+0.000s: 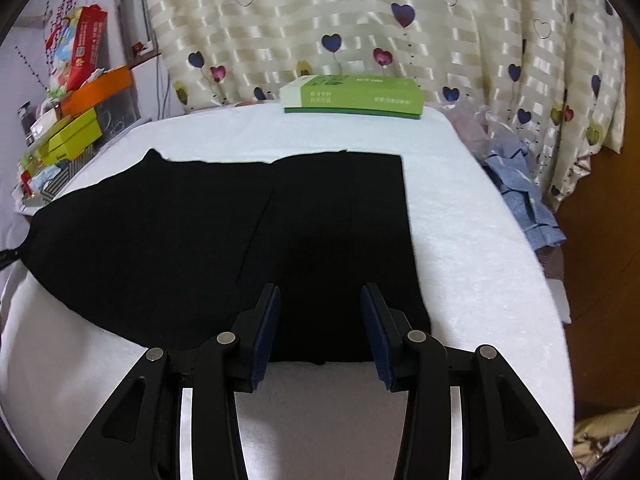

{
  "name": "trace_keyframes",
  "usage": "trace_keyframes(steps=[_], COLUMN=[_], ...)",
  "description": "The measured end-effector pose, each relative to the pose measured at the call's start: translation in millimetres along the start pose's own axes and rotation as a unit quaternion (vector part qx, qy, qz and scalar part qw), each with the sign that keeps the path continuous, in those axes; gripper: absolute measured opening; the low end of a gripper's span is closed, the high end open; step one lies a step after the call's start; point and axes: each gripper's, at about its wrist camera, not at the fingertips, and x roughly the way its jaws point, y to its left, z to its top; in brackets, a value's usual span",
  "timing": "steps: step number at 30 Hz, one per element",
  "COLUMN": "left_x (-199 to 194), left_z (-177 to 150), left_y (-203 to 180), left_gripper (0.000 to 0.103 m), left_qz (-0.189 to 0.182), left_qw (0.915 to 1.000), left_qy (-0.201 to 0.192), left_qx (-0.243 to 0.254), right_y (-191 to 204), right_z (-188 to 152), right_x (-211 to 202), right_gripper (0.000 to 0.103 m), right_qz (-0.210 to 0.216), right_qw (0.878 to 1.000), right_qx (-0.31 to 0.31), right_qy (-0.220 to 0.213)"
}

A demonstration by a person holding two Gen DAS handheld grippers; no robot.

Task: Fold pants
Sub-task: 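Open both grippers to release the folded pants onto the table, then withdraw both open grippers away from the pants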

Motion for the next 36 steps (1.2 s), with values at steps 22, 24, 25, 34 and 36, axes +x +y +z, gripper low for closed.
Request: trace_keyframes(steps=[22, 24, 25, 34, 36], left_x=[-33.0, -24.5, -20.5, -27.8, -33.5], left_z=[-50.3, -53.4, -54.8, -60.2, -64.0], left_y=[-142.2, -150.6, -153.4, -159.4, -159.7], left_gripper=[0.021, 0.021, 0.021, 0.024, 0.024], left_qz=[-0.086, -0.080, -0.077, -0.064, -0.064], left_qw=[0.9893, 0.9886, 0.9881, 0.9875, 0.9875], left_qy=[-0.001, 0.012, 0.019, 0.021, 0.022], left_qx=[0.118, 0.127, 0.132, 0.142, 0.142], right_y=[72.1, 68.7, 67.3, 83.6, 92.4], right_z=[-28.6, -27.5, -27.6, -32.1, -34.8], right_x=[-2.0, -0.8, 0.1, -13.6, -19.7], right_gripper=[0.043, 0.044, 0.044, 0.044, 0.044], right_qz=[0.046, 0.052, 0.053, 0.058, 0.070], right_qw=[0.997, 0.997, 0.997, 0.996, 0.995], right_qx=[-0.047, -0.040, -0.038, -0.058, -0.068], right_qy=[0.026, 0.029, 0.032, 0.021, 0.016])
